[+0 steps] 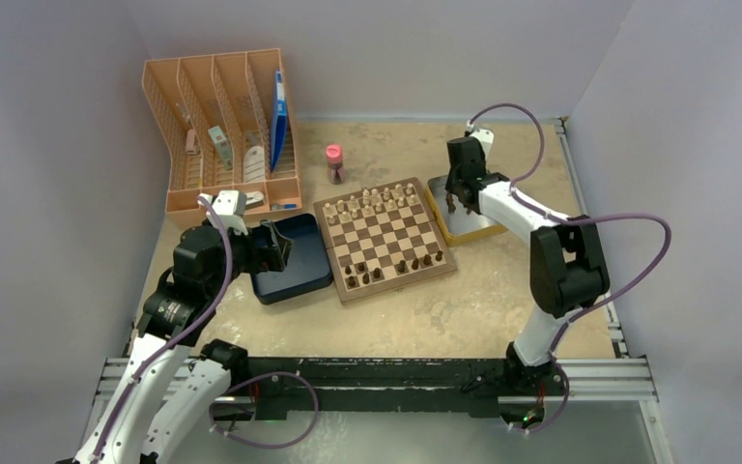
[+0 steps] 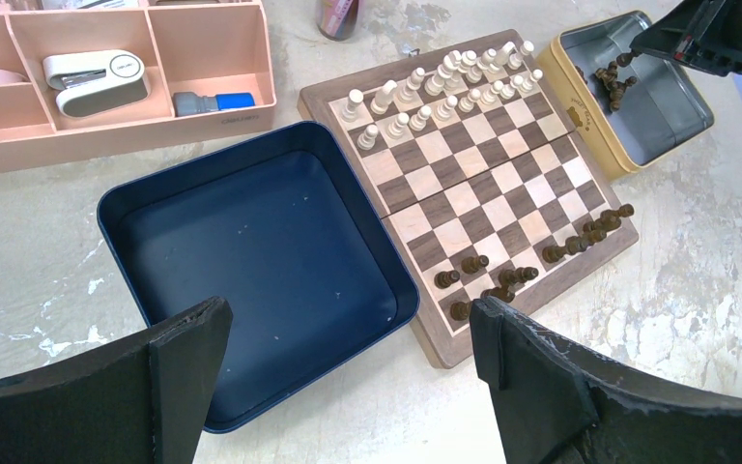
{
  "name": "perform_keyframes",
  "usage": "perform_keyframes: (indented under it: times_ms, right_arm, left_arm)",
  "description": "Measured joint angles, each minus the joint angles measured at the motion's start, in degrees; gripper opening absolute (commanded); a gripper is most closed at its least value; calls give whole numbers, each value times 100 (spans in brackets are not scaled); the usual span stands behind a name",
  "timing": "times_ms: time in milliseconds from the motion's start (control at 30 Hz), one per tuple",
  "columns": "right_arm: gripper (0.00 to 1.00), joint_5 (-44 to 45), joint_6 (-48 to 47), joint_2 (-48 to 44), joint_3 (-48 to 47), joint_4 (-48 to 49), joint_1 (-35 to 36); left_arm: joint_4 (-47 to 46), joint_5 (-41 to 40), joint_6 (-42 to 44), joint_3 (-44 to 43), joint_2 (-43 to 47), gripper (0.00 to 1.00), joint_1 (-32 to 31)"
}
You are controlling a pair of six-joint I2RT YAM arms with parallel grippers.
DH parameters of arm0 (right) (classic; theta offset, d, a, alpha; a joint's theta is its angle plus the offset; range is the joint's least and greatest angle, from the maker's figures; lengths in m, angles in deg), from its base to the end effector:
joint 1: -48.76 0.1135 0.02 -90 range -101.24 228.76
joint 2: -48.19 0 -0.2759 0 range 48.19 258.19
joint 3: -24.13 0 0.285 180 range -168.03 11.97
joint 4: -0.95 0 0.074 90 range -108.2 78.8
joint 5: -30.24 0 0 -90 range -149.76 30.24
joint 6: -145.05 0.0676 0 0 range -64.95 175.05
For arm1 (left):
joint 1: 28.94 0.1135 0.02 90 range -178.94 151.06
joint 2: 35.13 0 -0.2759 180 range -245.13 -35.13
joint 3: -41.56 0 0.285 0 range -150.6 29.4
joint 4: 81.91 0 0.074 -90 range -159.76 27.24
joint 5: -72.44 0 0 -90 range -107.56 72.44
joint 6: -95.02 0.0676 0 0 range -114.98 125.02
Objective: Set up the chess pieces on the board
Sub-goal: Pick up the chess piece from the storage box, then place the chess piece on the chessboard.
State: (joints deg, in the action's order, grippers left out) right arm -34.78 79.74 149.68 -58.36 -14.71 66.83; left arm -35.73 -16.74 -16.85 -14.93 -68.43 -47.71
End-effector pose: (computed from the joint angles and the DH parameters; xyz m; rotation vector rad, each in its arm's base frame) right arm 0.4421 0.1142 0.2142 0.3645 2.0809 -0.0317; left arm 0.1717 -0.0594 0.3219 -0.0447 2.0024 -0.4739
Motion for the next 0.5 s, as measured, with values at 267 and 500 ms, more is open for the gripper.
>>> perform_keyframes:
  times_ms: [267, 500]
  right_arm:
    - [13, -22, 90, -726, 166, -188, 938]
    - [13, -118, 243, -1239, 428, -293, 1982]
  left_arm:
    - [0, 0, 0, 0, 0, 95, 2]
    - [-2, 0, 0, 0, 0, 95, 2]
